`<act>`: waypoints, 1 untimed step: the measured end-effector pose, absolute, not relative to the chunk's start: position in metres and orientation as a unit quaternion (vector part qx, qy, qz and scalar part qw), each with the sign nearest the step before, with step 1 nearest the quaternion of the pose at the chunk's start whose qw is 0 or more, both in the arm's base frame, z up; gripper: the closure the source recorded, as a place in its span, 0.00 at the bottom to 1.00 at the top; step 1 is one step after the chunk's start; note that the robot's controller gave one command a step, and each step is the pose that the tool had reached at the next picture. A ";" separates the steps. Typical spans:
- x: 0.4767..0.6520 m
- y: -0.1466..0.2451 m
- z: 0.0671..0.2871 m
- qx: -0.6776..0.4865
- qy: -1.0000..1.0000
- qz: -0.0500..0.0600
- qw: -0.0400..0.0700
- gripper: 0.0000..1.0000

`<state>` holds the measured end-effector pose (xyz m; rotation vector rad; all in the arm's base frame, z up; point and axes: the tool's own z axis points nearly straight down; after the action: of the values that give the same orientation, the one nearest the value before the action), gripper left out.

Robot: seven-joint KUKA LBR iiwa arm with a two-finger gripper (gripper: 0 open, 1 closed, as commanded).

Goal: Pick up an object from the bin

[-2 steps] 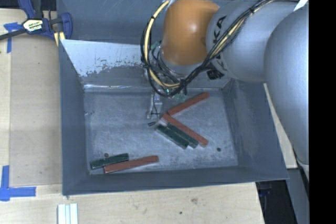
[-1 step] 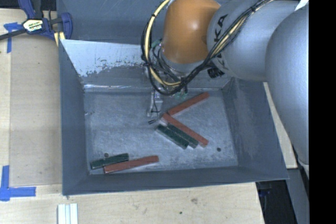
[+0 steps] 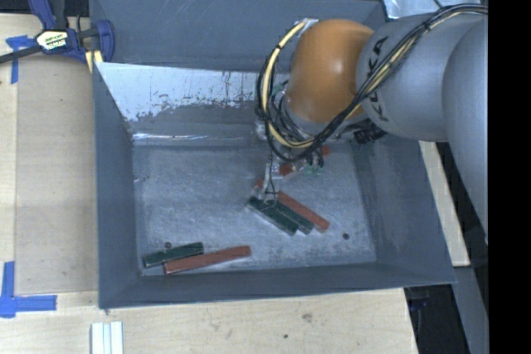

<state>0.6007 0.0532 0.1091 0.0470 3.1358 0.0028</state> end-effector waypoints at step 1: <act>0.601 0.045 0.091 0.119 0.993 0.000 0.001 0.00</act>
Offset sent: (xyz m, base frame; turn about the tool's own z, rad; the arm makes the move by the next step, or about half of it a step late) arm -0.0067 0.0091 -0.0266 0.1118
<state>0.6006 0.0453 0.0909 0.3740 3.1169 -0.0004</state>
